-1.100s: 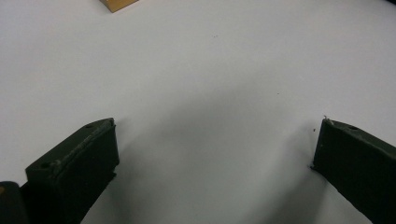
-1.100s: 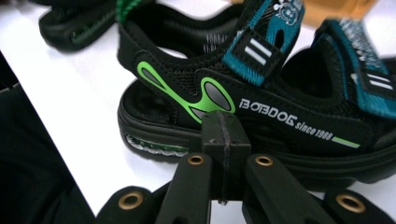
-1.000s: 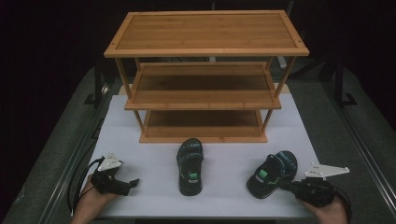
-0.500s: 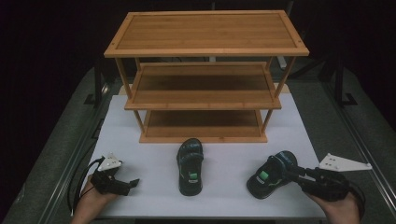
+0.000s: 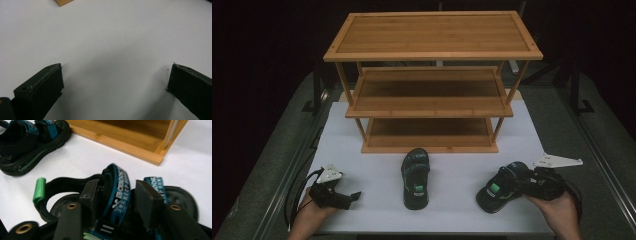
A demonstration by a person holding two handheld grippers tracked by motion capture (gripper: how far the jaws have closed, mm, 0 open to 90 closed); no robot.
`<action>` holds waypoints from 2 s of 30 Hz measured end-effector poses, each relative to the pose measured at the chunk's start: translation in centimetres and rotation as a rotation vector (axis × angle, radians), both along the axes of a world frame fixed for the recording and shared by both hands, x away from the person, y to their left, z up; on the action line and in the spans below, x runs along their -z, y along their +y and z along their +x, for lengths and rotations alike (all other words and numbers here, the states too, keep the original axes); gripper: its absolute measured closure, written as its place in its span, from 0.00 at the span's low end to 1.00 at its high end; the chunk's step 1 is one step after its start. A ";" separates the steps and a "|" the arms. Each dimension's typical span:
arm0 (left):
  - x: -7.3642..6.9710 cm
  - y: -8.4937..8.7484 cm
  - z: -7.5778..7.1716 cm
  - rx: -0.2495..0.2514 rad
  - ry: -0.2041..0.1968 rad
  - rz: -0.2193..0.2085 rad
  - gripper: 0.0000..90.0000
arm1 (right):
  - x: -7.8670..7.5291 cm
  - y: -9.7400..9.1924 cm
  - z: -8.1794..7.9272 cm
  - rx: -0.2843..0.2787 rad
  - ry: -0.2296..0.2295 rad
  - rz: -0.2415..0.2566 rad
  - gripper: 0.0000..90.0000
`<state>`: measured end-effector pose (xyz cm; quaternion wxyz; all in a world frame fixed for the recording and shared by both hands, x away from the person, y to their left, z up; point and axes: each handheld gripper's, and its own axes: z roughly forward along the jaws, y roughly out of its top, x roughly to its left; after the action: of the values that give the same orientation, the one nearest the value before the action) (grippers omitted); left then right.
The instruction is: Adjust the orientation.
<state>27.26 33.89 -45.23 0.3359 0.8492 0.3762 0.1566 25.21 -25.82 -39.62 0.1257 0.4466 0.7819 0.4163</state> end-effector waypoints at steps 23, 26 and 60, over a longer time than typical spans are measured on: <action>0.0 0.0 0.0 -0.001 0.000 0.000 0.00 | -1.6 0.4 0.2 -0.057 -0.069 -0.002 0.76; 0.0 0.0 0.0 0.001 -0.001 0.000 0.00 | -2.1 1.0 0.7 -0.097 -0.083 0.000 0.76; 0.0 0.0 0.0 -0.005 -0.002 -0.008 0.00 | -2.4 11.3 7.2 -0.518 -0.093 0.023 0.76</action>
<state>27.26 33.87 -45.27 0.3391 0.8468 0.3787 0.1568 32.41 -14.54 -37.20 0.0458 0.2134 0.8586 0.4639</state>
